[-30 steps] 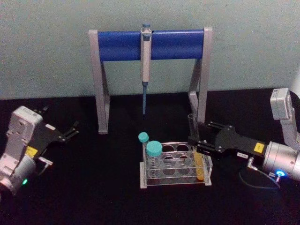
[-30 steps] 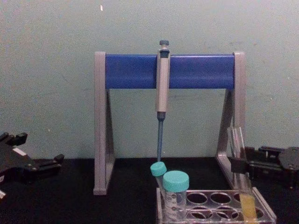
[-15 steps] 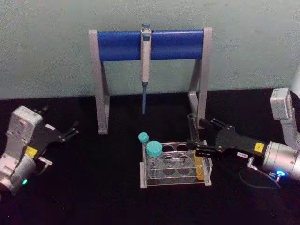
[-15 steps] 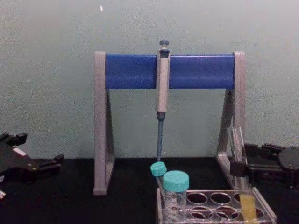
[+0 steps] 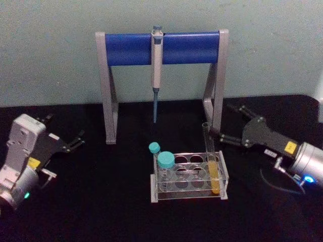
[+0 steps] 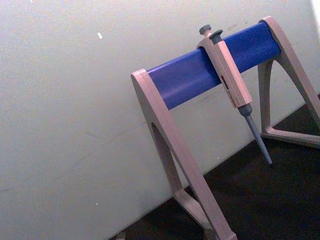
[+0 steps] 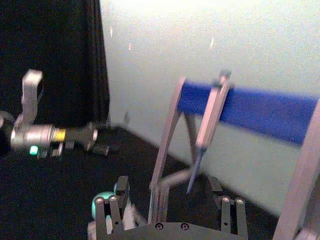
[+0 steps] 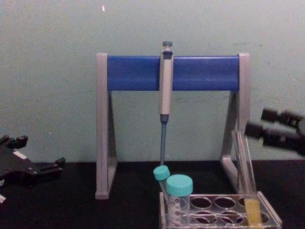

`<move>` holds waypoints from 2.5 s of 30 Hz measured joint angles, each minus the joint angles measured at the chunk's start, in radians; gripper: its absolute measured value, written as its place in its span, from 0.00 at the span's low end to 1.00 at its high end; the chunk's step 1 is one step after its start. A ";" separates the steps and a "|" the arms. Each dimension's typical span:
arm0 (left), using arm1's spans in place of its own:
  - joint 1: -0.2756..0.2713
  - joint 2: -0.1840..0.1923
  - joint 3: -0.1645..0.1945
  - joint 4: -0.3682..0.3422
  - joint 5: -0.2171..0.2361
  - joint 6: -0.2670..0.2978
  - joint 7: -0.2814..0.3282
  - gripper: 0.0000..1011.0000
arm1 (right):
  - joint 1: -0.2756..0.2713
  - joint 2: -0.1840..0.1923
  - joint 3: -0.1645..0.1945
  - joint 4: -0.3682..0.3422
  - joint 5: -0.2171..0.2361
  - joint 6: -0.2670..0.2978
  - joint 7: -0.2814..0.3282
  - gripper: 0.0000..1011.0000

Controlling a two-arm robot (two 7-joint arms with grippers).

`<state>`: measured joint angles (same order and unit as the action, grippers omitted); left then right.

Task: Pick up the test tube from the test tube rack, shake it, then place it back into the test tube rack.

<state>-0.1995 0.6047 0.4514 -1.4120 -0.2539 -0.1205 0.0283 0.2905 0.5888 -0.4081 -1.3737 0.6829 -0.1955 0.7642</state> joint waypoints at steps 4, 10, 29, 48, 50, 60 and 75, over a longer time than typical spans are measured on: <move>0.000 0.000 0.000 0.000 0.000 0.000 0.000 0.99 | -0.039 -0.016 0.055 -0.041 0.016 -0.066 -0.038 0.99; 0.000 0.000 0.000 0.000 0.000 0.000 0.000 0.99 | -0.106 -0.045 0.127 -0.112 -0.061 -0.081 -0.265 0.99; 0.000 0.000 0.000 0.000 0.000 0.000 0.000 0.99 | -0.121 -0.076 0.113 -0.122 -0.271 0.293 -0.569 0.99; 0.000 0.000 0.000 0.000 0.000 0.000 0.000 0.99 | -0.121 -0.085 0.119 -0.107 -0.281 0.314 -0.553 0.99; 0.000 0.000 0.000 0.000 0.000 0.000 0.000 0.99 | -0.121 -0.085 0.119 -0.107 -0.281 0.314 -0.553 0.99; 0.000 0.000 0.000 0.000 0.000 0.000 0.000 0.99 | -0.121 -0.084 0.118 -0.109 -0.281 0.314 -0.555 0.99; 0.000 0.000 0.000 0.000 0.000 0.000 0.000 0.99 | -0.121 -0.083 0.118 -0.110 -0.281 0.312 -0.556 0.99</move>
<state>-0.1995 0.6047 0.4514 -1.4120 -0.2539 -0.1206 0.0283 0.1696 0.5054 -0.2902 -1.4832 0.4023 0.1170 0.2083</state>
